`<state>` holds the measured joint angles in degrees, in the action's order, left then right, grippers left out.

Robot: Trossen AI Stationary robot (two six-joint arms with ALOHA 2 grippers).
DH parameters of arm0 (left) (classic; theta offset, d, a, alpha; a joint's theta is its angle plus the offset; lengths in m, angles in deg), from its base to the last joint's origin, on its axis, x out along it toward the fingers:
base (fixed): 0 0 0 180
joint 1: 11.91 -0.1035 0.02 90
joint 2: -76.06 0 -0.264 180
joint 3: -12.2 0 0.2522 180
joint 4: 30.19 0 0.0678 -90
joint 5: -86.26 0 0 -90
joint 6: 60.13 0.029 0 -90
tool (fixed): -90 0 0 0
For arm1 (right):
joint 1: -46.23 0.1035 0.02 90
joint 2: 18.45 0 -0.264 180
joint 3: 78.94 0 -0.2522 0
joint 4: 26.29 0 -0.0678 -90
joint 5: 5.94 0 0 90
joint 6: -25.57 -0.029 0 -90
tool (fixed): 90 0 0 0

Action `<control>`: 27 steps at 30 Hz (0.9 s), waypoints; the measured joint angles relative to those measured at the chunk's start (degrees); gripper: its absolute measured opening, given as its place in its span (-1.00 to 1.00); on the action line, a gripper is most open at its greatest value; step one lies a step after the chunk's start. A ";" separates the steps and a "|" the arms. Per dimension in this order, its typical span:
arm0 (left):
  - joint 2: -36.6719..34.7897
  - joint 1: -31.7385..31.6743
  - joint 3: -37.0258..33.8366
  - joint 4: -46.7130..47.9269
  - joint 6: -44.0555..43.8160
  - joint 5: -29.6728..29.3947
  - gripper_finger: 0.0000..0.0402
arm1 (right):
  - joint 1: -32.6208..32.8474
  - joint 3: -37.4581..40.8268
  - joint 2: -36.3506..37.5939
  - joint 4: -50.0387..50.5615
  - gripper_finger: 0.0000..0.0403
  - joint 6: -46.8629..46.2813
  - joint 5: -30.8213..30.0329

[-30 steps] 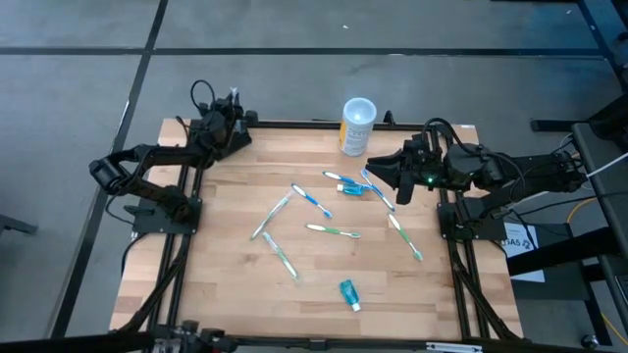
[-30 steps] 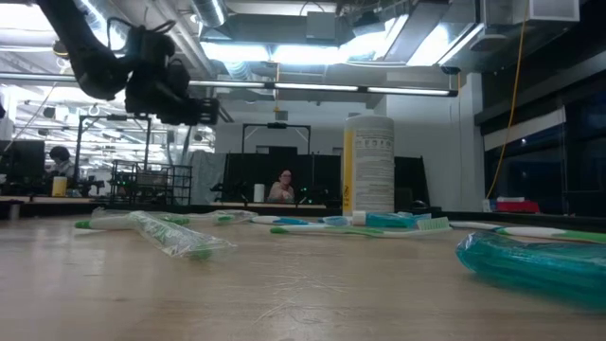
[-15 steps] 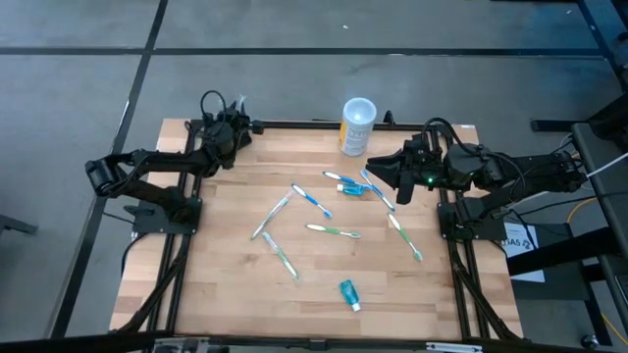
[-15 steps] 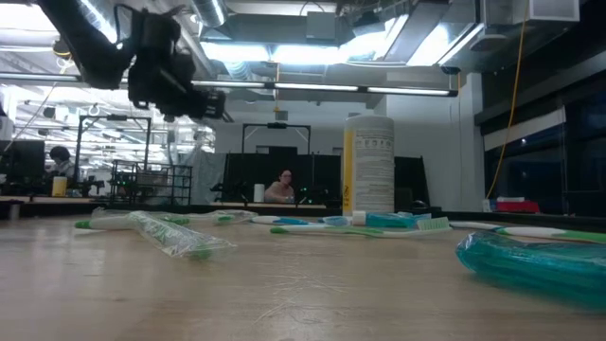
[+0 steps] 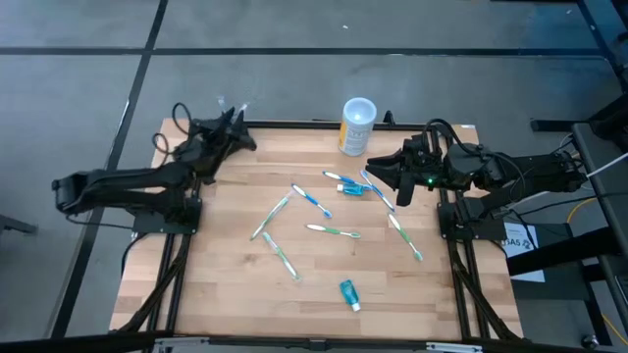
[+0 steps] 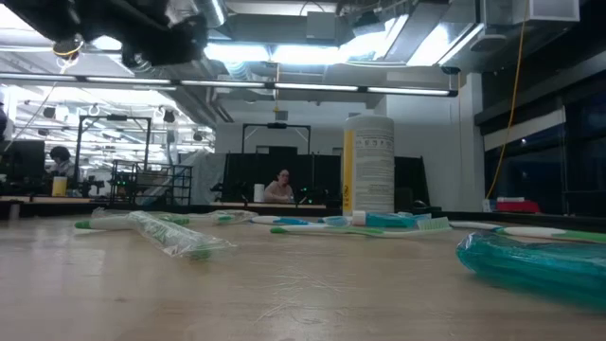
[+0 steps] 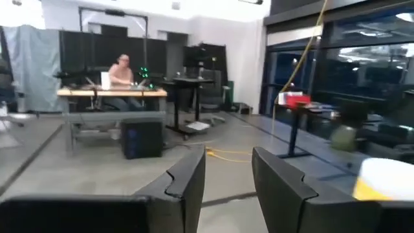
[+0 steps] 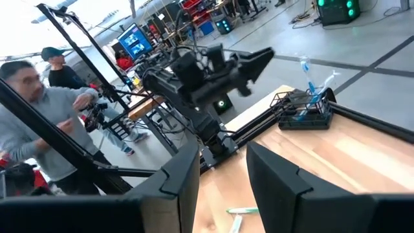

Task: Pick & Place toothbrushing station
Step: Put the blue toothbrush into the right section of the black organizer

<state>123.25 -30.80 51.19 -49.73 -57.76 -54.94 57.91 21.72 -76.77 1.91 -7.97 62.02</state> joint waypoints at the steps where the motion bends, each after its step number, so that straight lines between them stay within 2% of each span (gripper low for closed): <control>1: -1.91 0.84 0.24 2.91 -0.11 -1.87 -0.40 | 0.00 0.00 0.00 -0.46 -0.35 0.45 0.02; 4: -4.84 1.73 3.05 13.79 -0.11 -9.09 -0.43 | 0.00 0.00 0.00 -2.21 -0.35 2.12 0.12; 6: -4.94 0.61 5.58 21.55 -0.32 -9.37 -0.44 | 0.00 0.00 0.01 -2.89 -0.35 2.92 0.45; 11: 1.05 -6.34 15.24 39.53 -5.56 -0.70 -0.43 | 0.00 0.00 0.02 -3.18 -0.35 2.96 0.55; 16: 9.23 -13.89 25.80 48.36 -6.96 9.30 -0.37 | 0.29 0.00 0.02 -5.23 -0.35 3.99 1.07; 21: 18.84 -23.99 35.58 63.35 -10.45 21.26 -0.25 | 1.29 0.02 0.02 -7.30 -0.35 6.10 0.54; 27: 25.94 -29.84 40.97 64.35 -5.29 27.59 -0.09 | 2.28 0.01 0.02 -8.95 -0.35 8.43 -0.88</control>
<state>149.20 -60.64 92.16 14.62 -63.05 -27.35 60.19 21.73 -76.75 -7.03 0.45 61.14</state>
